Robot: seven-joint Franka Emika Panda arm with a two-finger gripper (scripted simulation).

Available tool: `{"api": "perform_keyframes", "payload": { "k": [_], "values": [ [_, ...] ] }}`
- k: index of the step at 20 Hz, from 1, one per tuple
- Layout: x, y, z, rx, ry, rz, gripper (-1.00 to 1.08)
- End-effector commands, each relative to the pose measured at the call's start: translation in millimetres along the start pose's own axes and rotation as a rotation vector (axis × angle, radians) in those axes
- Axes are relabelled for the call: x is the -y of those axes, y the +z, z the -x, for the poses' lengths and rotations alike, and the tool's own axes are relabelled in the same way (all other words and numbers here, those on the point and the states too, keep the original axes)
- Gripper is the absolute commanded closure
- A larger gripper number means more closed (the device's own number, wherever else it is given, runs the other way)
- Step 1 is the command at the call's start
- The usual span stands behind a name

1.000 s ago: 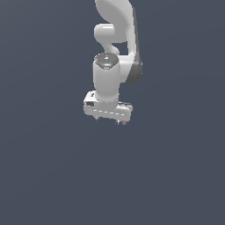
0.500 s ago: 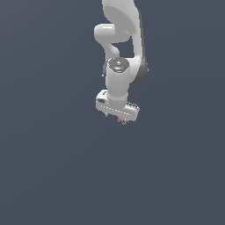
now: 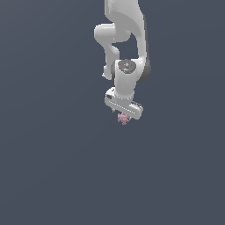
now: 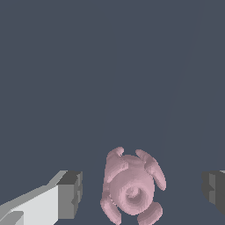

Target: Pick up the object and move it to a goal position.

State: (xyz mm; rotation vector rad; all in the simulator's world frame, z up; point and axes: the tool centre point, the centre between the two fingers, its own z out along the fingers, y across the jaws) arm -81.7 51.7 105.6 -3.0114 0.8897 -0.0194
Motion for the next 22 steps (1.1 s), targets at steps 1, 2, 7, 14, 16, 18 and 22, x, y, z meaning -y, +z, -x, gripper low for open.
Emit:
{"api": "perform_keyframes", "payload": {
  "k": [1, 2, 7, 14, 16, 18, 22],
  "values": [
    [0.0, 4.8, 10.9, 0.003, 0.041, 0.001, -0.92],
    [0.0, 6.3, 14.6, 0.005, 0.055, 0.002, -0.92],
    [-0.5, 12.2, 28.6, 0.009, 0.105, 0.004, -0.92],
    [-1.0, 15.2, 35.7, 0.011, 0.131, 0.006, -0.92],
    [-0.8, 15.2, 35.1, 0.011, 0.127, 0.006, -0.92],
    [-0.8, 17.6, 35.3, 0.011, 0.127, 0.006, -0.92],
    [-1.4, 29.3, 35.8, 0.011, 0.129, 0.006, -0.92]
  ]
}}
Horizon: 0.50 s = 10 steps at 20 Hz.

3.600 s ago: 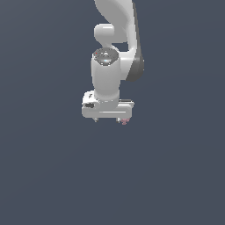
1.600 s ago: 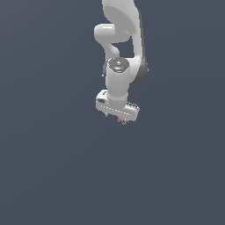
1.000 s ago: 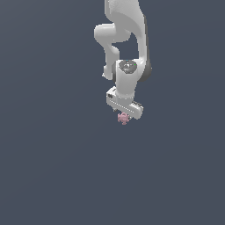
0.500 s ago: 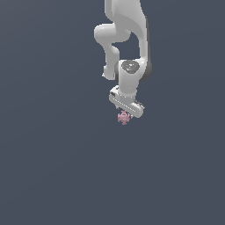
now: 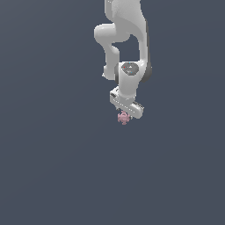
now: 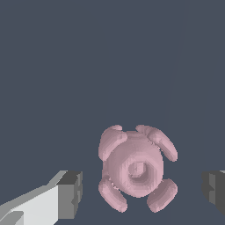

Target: Pick up the object and move it to a goal position.

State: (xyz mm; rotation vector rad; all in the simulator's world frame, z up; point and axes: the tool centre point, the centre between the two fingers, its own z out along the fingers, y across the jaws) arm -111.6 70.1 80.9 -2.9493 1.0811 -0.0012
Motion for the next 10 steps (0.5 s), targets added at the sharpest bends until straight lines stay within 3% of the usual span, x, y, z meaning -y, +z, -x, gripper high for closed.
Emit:
{"api": "perform_keyframes", "payload": {
  "k": [1, 10],
  "values": [
    [-0.5, 9.3, 0.6, 0.000, 0.001, 0.001, -0.92],
    [-0.7, 40.0, 0.9, 0.001, 0.003, 0.001, -0.92]
  ]
}}
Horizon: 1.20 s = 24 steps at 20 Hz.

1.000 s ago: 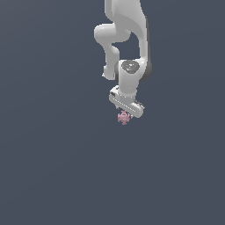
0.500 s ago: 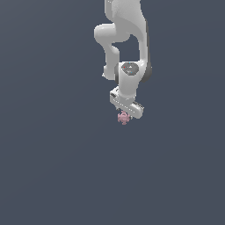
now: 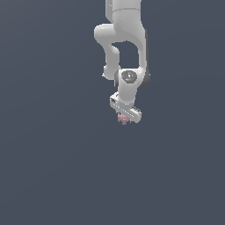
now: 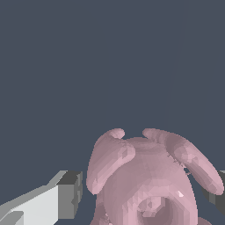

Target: Pick up the object and move it to a goal position.

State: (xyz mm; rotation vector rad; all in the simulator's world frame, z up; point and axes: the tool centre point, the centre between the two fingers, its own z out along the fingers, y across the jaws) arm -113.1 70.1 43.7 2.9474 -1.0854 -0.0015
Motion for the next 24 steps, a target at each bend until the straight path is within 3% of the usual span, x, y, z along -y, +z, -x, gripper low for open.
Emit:
{"api": "perform_keyframes", "payload": {
  "k": [1, 2, 3, 16, 24],
  "values": [
    [0.4, 3.6, -0.3, -0.001, 0.000, -0.001, -0.92],
    [0.4, 3.9, -0.3, -0.001, 0.000, -0.001, -0.92],
    [0.4, 3.9, -0.3, -0.001, 0.000, -0.001, 1.08],
    [2.2, 0.8, -0.5, -0.001, -0.001, -0.003, 1.08],
    [12.5, -25.0, -5.7, -0.001, -0.001, -0.003, 1.08]
  ]
}}
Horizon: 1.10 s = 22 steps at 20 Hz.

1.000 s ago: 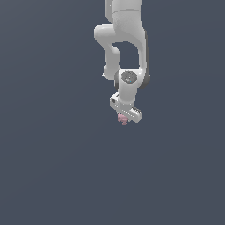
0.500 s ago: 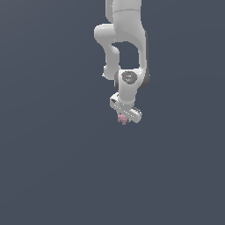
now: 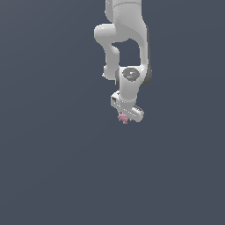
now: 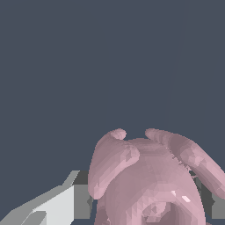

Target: Pick up the object and move it to a goal position.

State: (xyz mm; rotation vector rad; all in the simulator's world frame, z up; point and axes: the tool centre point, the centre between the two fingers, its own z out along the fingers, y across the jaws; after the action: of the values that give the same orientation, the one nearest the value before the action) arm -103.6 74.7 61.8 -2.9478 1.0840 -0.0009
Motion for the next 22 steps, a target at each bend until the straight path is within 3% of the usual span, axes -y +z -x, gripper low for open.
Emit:
{"api": "perform_keyframes", "payload": {
  "k": [1, 22],
  "values": [
    [4.8, -12.0, -2.7, -0.001, 0.000, 0.000, 1.08],
    [77.4, -187.8, -40.9, -0.002, 0.001, 0.001, 1.08]
  ]
}}
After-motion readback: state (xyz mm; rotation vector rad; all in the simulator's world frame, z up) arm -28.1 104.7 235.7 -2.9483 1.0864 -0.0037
